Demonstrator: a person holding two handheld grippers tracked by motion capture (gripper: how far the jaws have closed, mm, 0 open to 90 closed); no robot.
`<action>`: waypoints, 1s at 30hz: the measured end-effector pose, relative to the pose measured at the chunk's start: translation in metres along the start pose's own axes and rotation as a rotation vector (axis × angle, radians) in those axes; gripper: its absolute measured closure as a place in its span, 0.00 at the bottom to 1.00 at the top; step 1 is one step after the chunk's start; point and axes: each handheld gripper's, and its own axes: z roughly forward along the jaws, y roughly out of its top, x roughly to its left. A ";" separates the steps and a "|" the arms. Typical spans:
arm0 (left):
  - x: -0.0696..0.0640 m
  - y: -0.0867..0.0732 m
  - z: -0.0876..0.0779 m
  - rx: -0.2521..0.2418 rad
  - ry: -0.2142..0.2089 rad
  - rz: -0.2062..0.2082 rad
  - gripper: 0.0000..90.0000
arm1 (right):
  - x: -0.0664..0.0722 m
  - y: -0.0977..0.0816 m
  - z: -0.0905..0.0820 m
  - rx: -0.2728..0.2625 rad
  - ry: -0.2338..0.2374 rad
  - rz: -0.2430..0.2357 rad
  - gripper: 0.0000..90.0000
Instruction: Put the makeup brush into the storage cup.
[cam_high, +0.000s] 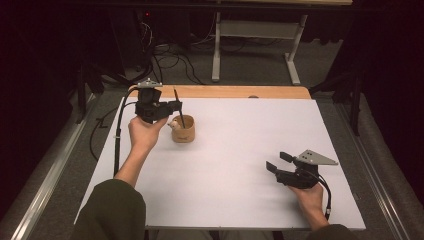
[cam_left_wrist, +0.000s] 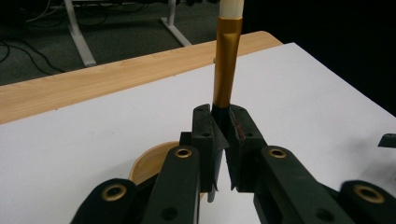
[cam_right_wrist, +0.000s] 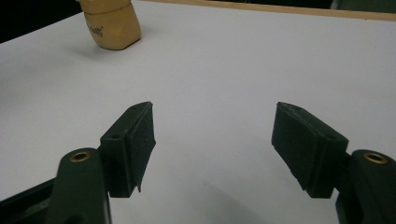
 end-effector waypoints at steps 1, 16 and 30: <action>0.000 0.000 0.001 0.001 0.000 -0.002 0.92 | 0.000 0.000 0.000 0.000 0.000 0.000 0.36; 0.004 -0.001 0.011 0.011 0.033 -0.017 0.92 | 0.000 0.000 0.000 0.001 0.001 0.002 0.36; 0.002 -0.004 0.023 0.038 0.070 0.012 0.91 | 0.000 0.000 0.000 -0.002 0.002 0.005 0.36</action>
